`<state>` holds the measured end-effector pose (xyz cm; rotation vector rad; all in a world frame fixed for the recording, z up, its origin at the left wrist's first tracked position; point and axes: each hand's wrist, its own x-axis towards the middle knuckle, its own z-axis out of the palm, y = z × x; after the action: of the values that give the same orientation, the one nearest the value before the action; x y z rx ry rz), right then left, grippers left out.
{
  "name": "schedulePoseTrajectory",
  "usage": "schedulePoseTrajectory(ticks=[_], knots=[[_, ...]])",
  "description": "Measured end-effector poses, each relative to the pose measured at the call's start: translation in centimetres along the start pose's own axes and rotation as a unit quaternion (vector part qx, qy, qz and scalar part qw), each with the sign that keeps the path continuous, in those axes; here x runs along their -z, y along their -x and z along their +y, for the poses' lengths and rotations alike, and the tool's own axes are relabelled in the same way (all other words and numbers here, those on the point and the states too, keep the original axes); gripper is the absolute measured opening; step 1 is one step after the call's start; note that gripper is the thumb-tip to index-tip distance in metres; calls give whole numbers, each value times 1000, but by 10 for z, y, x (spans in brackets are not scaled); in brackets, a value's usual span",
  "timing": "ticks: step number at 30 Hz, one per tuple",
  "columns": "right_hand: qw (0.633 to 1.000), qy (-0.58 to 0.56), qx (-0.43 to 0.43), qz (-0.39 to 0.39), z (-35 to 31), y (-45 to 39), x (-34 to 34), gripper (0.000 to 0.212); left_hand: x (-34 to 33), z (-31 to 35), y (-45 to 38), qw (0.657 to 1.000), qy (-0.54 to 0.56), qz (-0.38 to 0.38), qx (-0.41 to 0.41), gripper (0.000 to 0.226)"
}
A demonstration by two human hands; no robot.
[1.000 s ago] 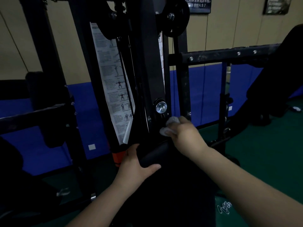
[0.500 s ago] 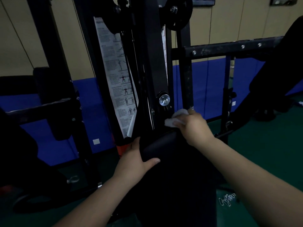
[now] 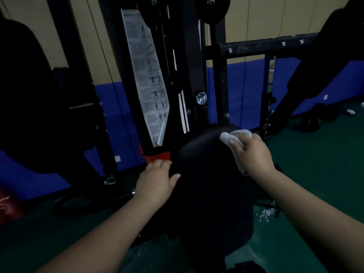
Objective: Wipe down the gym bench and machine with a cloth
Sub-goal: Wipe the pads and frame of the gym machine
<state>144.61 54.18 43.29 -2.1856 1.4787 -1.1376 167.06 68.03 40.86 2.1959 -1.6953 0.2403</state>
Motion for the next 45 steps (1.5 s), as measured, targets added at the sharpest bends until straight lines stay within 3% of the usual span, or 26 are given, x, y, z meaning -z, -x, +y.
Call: schedulePoseTrajectory(ticks=[14, 21, 32, 38, 45], knots=[[997, -19, -66, -37, -53, 204, 2, 36, 22, -48, 146, 992, -62, -75, -85, 48], [995, -39, -39, -81, -97, 262, -23, 34, 37, -93, 213, 989, -85, -108, -46, 50], [981, -84, 24, -174, -182, 305, -81, 37, 74, -195, 293, 983, -117, -105, 94, 54], [976, -110, 40, -182, -247, 323, -122, 37, 96, -262, 315, 981, -103, -92, 133, 55], [974, -162, 37, -151, -344, 324, -189, 35, 132, -366, 304, 985, -107, -71, 114, 56]])
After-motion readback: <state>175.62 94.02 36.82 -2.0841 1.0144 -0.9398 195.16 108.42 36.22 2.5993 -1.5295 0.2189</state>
